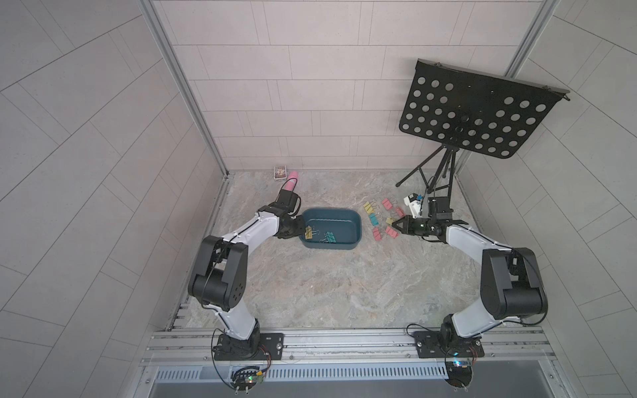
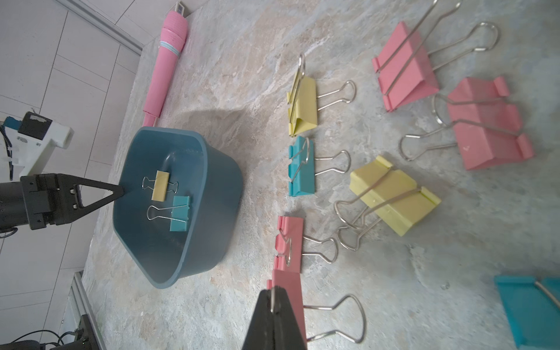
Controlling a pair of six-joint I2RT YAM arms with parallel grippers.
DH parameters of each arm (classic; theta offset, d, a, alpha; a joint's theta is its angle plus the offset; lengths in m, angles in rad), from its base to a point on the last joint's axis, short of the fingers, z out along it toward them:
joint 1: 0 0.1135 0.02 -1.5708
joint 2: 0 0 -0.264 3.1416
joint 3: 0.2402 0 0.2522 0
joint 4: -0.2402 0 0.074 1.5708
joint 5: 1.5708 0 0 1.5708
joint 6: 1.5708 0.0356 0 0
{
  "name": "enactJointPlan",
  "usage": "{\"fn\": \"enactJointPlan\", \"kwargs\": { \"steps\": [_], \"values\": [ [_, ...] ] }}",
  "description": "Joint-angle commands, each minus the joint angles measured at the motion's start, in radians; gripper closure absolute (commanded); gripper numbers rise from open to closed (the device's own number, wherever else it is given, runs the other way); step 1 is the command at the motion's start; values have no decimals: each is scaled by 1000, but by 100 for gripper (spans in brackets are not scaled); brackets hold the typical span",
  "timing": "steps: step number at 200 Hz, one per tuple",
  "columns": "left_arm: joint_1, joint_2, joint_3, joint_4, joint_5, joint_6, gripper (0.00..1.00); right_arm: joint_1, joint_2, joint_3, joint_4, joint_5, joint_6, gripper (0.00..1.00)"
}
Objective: Take out the binder clips from the storage box
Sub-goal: Place the binder clip at the center of the board.
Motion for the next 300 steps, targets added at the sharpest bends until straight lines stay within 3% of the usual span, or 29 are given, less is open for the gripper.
{"fn": "enactJointPlan", "kwargs": {
  "steps": [1, 235, 300],
  "values": [
    [7, -7, 1, -20, -7, 5, 76, -21, -1, -27, 35, -17, -14, 100],
    [6, -4, -2, -12, -3, 5, 76, -66, 140, 0, 0, -7, -1, 98],
    [7, 8, 1, -12, -5, 6, 76, -69, 142, -3, -10, -4, 0, 84]
  ]
}}
